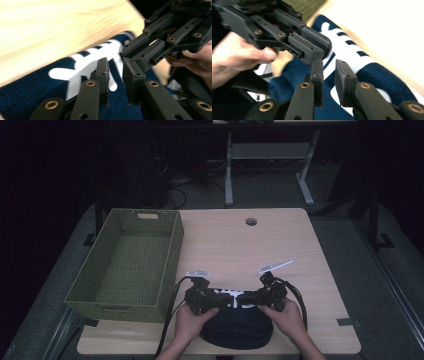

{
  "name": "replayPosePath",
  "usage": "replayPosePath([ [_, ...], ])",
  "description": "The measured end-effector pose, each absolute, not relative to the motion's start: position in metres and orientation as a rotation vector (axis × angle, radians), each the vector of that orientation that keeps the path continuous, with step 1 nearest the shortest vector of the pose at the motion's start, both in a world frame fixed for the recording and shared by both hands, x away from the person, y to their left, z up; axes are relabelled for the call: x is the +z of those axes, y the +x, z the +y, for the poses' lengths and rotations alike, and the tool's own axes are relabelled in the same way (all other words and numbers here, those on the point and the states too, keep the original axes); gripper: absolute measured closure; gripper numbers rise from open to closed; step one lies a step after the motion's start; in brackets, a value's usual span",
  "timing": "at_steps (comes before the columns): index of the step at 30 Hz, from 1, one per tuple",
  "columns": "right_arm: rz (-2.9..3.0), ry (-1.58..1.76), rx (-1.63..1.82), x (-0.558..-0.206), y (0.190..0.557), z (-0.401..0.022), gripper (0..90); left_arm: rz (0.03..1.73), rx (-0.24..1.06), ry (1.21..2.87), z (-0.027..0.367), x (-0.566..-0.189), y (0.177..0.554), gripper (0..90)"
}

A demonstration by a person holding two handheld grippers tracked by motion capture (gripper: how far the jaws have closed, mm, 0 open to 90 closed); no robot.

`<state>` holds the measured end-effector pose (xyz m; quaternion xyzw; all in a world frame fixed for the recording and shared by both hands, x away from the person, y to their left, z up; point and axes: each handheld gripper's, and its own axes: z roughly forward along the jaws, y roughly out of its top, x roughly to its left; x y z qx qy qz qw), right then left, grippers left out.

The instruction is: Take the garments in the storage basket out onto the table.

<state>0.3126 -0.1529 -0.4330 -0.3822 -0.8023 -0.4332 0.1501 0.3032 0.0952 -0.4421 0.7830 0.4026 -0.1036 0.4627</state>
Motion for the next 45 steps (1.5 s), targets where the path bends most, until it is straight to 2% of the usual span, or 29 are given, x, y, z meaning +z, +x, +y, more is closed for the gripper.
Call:
replayPosePath([
  [7,-2.298,-1.133,-1.159,-0.456,0.316,-0.149,81.5,1.062,-0.291,1.936,0.101,-0.459,0.307,76.7],
  [12,-2.329,-1.132,-1.144,-0.455,0.315,-0.147,81.8,1.059,-0.283,1.936,0.1,-0.46,0.306,76.1],
  [17,-2.294,-1.121,-1.199,-0.446,0.315,-0.149,77.0,1.034,-0.276,1.891,0.102,-0.451,0.307,74.4],
  [23,-2.281,-1.16,-1.276,-0.434,0.325,-0.152,76.5,1.074,-0.235,1.849,0.106,-0.448,0.315,74.0],
  [36,-2.275,-1.24,-1.161,-0.455,0.337,-0.154,79.9,1.129,-0.227,1.88,0.108,-0.465,0.322,74.9],
  [45,-2.269,-1.274,-1.212,-0.442,0.33,-0.178,75.8,1.119,-0.187,1.84,0.12,-0.452,0.314,71.3],
])
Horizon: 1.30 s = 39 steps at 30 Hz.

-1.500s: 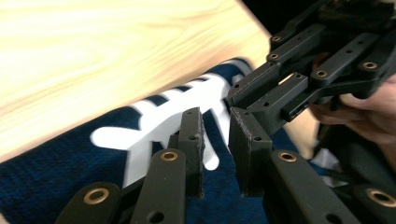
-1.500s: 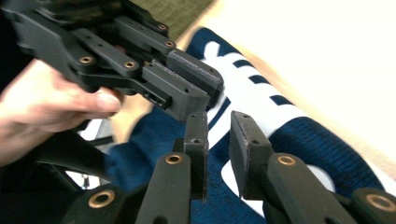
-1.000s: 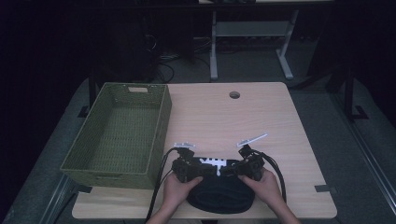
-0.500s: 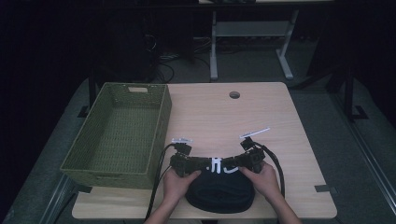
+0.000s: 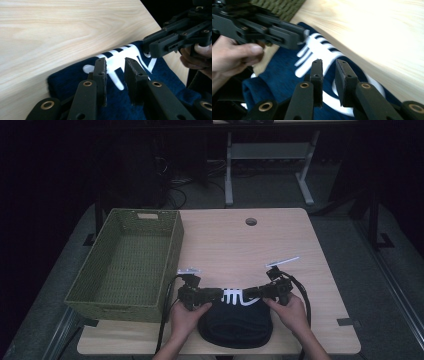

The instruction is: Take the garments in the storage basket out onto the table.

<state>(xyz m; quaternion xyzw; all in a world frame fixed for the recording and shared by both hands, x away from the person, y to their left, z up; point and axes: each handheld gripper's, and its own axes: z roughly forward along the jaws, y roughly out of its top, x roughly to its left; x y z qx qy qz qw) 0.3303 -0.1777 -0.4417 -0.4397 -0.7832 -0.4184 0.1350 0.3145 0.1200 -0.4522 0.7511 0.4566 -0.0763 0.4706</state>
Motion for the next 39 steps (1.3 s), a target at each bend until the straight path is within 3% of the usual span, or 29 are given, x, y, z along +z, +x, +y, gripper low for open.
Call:
replayPosePath([
  [12,-2.212,-1.352,-1.192,-0.463,0.329,-0.198,78.4,1.175,-0.164,1.864,0.125,-0.469,0.317,73.0],
  [22,-2.225,-1.268,-1.238,-0.451,0.312,-0.196,74.4,1.128,-0.174,1.832,0.128,-0.456,0.308,70.6],
  [39,-2.243,-1.079,-1.15,-0.459,0.257,-0.183,74.8,0.953,-0.385,1.95,0.118,-0.456,0.254,69.6],
])
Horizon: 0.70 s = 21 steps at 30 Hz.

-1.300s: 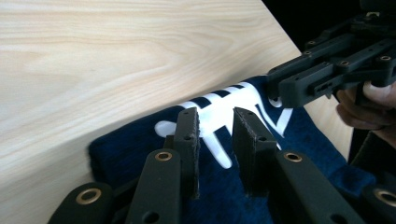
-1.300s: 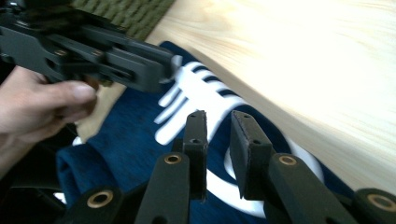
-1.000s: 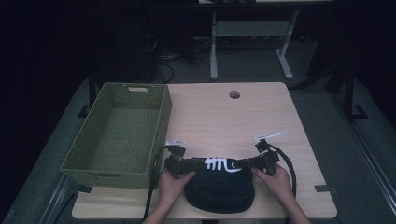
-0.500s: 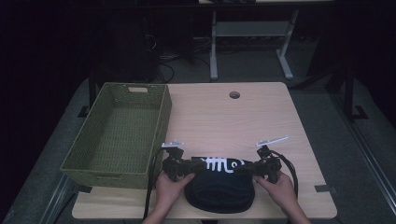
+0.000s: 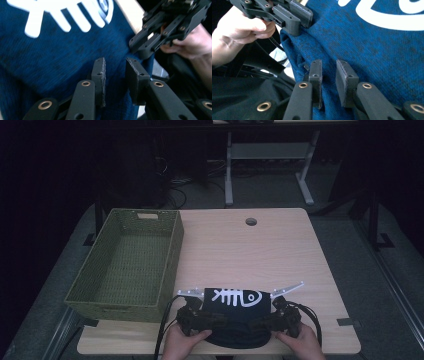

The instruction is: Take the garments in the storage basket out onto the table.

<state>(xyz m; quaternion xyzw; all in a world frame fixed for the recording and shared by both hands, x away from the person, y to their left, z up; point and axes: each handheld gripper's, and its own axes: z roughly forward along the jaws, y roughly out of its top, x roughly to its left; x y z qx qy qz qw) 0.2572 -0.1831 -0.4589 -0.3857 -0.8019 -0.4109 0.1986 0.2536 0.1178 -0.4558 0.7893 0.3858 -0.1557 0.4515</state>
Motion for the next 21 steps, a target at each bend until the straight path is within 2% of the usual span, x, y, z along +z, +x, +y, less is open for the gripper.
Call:
replayPosePath([
  [9,-2.288,-1.067,-1.121,-0.47,0.253,-0.182,80.5,0.935,-0.322,1.997,0.12,-0.465,0.246,71.4],
  [17,-2.297,-1.094,-1.123,-0.474,0.257,-0.188,87.7,0.944,-0.307,1.975,0.117,-0.469,0.247,71.9],
  [21,-2.314,-1.117,-1.112,-0.472,0.26,-0.192,88.2,0.946,-0.305,1.966,0.113,-0.47,0.251,72.4],
])
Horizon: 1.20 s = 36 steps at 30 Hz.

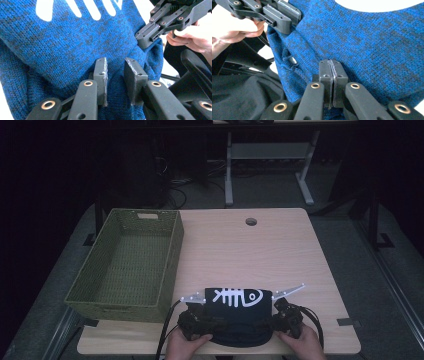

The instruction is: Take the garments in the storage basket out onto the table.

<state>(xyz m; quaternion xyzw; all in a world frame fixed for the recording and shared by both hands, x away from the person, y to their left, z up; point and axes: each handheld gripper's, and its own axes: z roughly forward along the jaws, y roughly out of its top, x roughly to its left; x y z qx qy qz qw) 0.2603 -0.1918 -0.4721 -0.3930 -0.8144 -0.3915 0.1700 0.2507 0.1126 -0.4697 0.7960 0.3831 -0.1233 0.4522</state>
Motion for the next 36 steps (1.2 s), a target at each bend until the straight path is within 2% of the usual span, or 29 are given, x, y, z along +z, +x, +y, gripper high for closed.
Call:
replayPosePath([
  [7,-2.334,-1.146,-1.099,-0.47,0.267,-0.199,87.4,0.946,-0.294,1.968,0.104,-0.47,0.257,72.4],
  [10,-2.303,-1.132,-1.1,-0.466,0.27,-0.199,78.3,0.945,-0.294,1.971,0.104,-0.47,0.258,72.4],
  [13,-2.3,-1.119,-1.142,-0.457,0.275,-0.195,75.8,0.942,-0.294,1.97,0.104,-0.47,0.258,72.4],
  [23,-2.303,-1.096,-1.199,-0.44,0.322,-0.151,76.7,0.943,-0.294,1.96,0.106,-0.472,0.257,72.9],
  [29,-2.324,-1.148,-1.095,-0.457,0.338,-0.141,84.8,0.947,-0.3,1.95,0.107,-0.473,0.256,73.0],
  [32,-2.321,-1.148,-1.078,-0.456,0.339,-0.141,83.6,0.95,-0.297,1.945,0.107,-0.473,0.255,73.0],
  [33,-2.332,-1.134,-1.069,-0.451,0.339,-0.138,79.2,0.951,-0.298,1.946,0.107,-0.473,0.255,73.0],
  [36,-2.341,-1.113,-1.091,-0.44,0.34,-0.13,77.1,0.951,-0.294,1.945,0.107,-0.473,0.254,72.9],
])
